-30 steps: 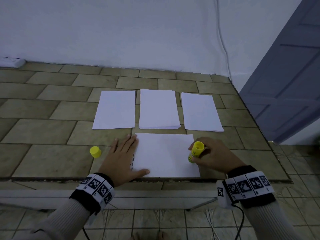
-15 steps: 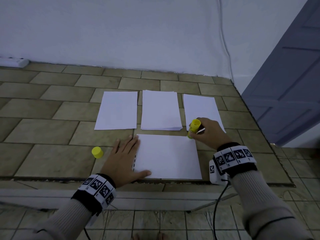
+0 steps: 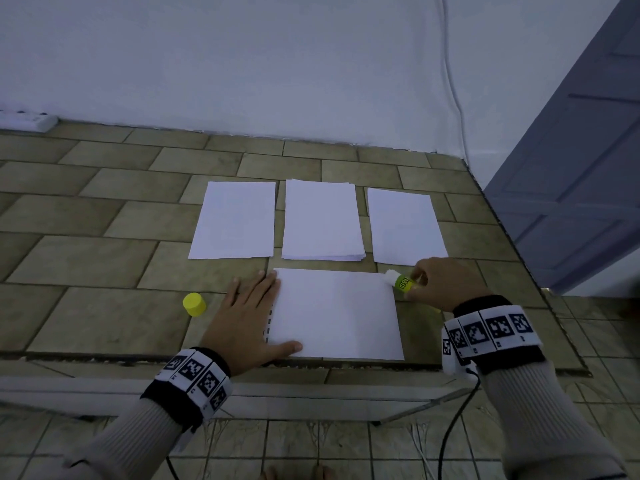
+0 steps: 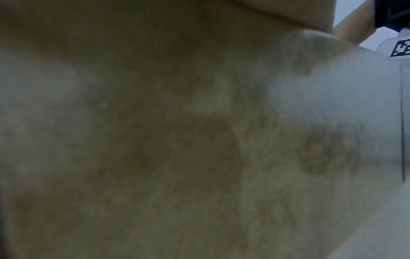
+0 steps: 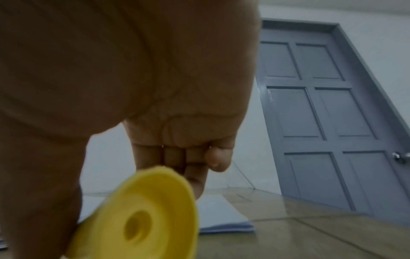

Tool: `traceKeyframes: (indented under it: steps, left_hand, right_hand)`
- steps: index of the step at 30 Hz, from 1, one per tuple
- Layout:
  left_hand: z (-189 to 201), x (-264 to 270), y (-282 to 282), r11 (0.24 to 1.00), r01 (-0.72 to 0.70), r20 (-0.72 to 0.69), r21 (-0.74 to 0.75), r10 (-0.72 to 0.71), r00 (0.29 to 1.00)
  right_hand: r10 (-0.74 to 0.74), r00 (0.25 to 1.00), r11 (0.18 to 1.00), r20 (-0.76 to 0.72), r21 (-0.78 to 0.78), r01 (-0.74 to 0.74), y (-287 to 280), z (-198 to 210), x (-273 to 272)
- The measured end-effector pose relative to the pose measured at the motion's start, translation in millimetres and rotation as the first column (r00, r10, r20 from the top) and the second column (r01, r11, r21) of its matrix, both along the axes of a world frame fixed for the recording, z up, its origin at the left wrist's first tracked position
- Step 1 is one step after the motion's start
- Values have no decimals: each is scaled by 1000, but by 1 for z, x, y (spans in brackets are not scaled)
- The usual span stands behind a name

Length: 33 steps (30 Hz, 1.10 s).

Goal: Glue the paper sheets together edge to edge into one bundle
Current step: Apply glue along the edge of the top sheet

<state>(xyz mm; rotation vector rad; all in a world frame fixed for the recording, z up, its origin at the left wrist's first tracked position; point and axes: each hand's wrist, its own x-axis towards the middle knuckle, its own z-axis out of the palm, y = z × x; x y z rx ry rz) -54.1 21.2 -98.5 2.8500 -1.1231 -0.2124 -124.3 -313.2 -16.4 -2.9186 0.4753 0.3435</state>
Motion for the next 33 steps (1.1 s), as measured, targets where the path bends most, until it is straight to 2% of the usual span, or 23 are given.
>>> traceKeyframes:
  steps: [4, 7, 11, 15, 20, 22, 25, 27, 29, 31, 33]
  left_hand:
    - [0, 0, 0, 1000, 6, 7, -18, -5, 1000]
    - [0, -1, 0, 1000, 7, 5, -27, -7, 1000]
    - [0, 0, 0, 1000, 9, 10, 17, -9, 1000]
    - [-1, 0, 0, 1000, 13, 15, 12, -14, 1000]
    - [-2, 0, 0, 999, 19, 21, 31, -19, 1000]
    - [-1, 0, 0, 1000, 16, 19, 23, -16, 1000]
    - [-2, 0, 0, 1000, 18, 19, 21, -18, 1000]
    - [-3, 0, 0, 1000, 19, 30, -6, -19, 999]
    - [-6, 1, 1, 1000, 26, 33, 1, -26, 999]
    - [-8, 1, 1, 1000, 28, 44, -10, -27, 999]
    - [-8, 1, 1, 999, 26, 47, -21, -25, 999]
  right_hand:
    - [-23, 999, 993, 27, 116, 19, -3, -2, -7]
    - [-150, 976, 970, 156, 213, 115, -9, 3, -10]
    - [-342, 894, 915, 289, 320, 247, -21, 2, -10]
    - [-475, 830, 870, 292, 295, 394, -35, -11, -9]
    - [-536, 787, 828, 304, 373, 419, -40, -17, -10]
    - [-562, 784, 804, 264, 397, 442, -35, -11, -13]
    - [-509, 861, 817, 15, 322, 477, -20, -2, -23]
    - [-460, 876, 820, -146, 310, 482, -9, 0, -28]
    - [-386, 895, 840, -223, 317, 441, 4, -1, -26]
    - [-277, 943, 882, -186, 340, 326, 16, -1, -15]
    - [-225, 974, 911, -14, 351, 215, 27, 0, 1]
